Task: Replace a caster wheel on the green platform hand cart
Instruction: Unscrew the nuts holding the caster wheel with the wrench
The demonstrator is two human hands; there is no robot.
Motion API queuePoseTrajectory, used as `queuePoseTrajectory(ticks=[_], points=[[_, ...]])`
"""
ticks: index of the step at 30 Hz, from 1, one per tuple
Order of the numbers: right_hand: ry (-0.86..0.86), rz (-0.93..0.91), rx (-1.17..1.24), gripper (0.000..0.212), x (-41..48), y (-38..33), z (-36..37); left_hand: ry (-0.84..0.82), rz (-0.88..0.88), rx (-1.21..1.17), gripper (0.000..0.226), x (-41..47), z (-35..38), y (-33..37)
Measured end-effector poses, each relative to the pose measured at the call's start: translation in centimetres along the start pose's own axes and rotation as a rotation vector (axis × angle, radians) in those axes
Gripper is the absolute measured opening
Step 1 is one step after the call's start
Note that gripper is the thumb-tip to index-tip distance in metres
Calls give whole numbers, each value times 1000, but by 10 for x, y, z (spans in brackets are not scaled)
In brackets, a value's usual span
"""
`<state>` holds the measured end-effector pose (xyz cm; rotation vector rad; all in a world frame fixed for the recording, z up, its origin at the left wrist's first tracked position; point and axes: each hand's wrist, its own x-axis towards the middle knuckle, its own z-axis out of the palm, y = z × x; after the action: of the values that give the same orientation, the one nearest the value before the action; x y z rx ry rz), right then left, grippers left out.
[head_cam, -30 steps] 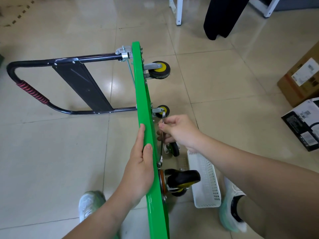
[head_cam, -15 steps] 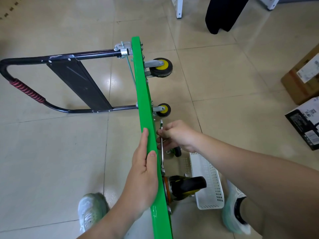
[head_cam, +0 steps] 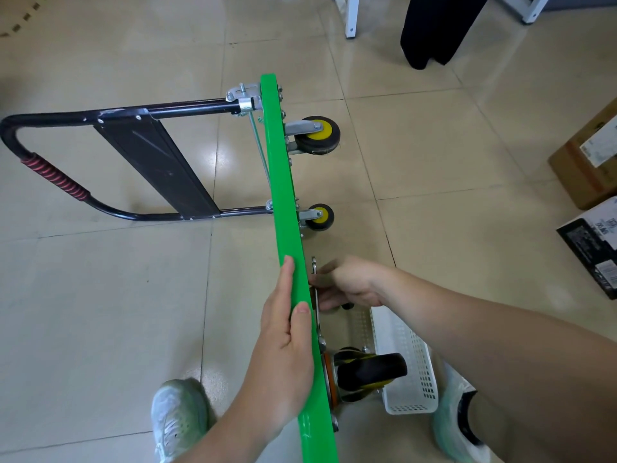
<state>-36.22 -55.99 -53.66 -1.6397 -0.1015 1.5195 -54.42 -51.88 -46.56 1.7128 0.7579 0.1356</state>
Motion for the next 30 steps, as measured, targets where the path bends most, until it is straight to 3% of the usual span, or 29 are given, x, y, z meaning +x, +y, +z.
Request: queuePoseTrajectory(ticks=[6,15,22,25,30], points=[[60,-19,-70,27,3,9,2,16,4,-28,56,-3,2,6],[115,-139,2,4,-23,-3,5,26,-7,14,57,-1,0,-6],[148,-314,-63,13,-43,7,10,48,5,24,55,5,-1,-2],[230,-329,-43,10,-52,5,3,61,12,25,54,2,-1,-2],[224,-294,13,8,-51,3,-4,56,27,43,54,2,3,-2]])
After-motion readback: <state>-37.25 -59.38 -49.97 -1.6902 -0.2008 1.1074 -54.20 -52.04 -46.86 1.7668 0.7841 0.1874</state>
